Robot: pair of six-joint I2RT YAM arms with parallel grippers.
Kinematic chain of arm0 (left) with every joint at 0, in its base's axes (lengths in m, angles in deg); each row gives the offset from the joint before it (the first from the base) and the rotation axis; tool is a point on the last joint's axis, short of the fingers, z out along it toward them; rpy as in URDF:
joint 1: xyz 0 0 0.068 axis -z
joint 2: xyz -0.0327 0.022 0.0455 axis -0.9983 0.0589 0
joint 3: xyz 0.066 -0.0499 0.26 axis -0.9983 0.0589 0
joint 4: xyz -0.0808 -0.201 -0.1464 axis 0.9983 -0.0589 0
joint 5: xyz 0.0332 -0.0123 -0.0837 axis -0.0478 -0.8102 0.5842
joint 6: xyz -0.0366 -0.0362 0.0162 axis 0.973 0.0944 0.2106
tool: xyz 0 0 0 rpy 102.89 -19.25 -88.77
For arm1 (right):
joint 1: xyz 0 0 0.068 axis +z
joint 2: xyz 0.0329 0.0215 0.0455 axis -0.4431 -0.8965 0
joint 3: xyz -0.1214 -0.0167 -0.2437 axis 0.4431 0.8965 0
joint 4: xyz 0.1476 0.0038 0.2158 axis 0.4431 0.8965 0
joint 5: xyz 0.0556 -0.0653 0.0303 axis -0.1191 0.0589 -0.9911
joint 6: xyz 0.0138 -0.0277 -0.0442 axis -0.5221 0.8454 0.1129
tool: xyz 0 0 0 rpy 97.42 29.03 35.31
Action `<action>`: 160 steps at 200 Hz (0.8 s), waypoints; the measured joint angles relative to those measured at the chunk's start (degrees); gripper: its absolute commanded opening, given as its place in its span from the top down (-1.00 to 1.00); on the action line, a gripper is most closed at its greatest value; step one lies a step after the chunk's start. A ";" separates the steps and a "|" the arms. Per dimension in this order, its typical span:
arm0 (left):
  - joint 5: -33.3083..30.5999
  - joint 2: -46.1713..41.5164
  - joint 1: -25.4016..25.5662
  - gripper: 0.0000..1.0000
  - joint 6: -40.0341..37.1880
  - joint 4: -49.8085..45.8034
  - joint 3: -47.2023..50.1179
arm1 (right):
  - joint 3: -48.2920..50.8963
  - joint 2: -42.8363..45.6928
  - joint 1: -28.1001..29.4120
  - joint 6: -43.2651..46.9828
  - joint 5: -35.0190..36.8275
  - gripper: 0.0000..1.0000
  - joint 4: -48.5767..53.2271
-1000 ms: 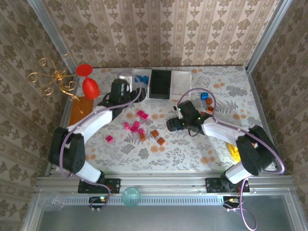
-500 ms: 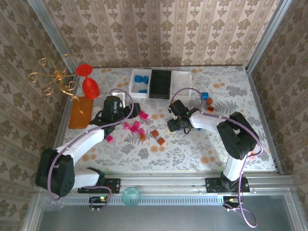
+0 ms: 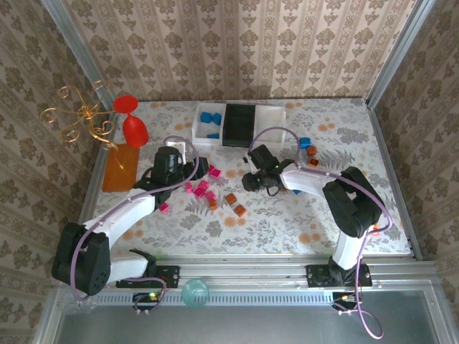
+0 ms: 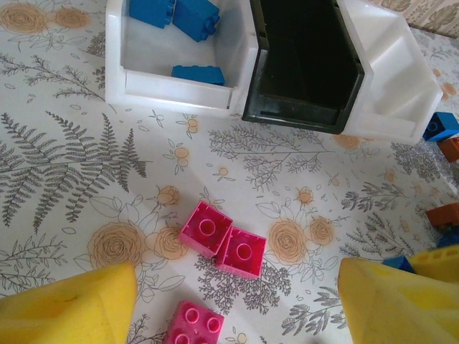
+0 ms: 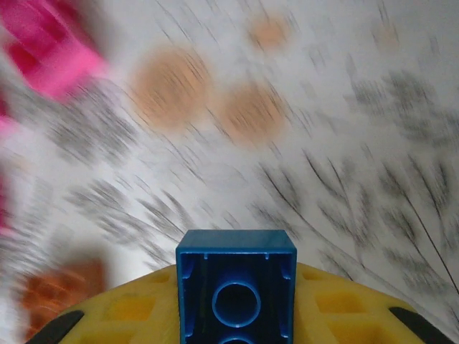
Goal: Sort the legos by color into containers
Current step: Pick up the lego from the center of the table, then place the lego in the container.
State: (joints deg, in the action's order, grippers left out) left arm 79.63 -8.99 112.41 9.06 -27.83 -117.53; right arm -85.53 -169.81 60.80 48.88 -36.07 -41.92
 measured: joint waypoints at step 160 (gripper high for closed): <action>0.72 -10.95 -2.27 -0.73 0.96 -4.28 5.57 | -78.31 -47.87 -2.58 -5.05 1.09 -0.31 1.79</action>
State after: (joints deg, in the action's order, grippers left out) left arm 80.35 -19.94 110.13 10.02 -32.11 -111.96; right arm -163.84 -217.68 58.22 43.83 -34.98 -40.13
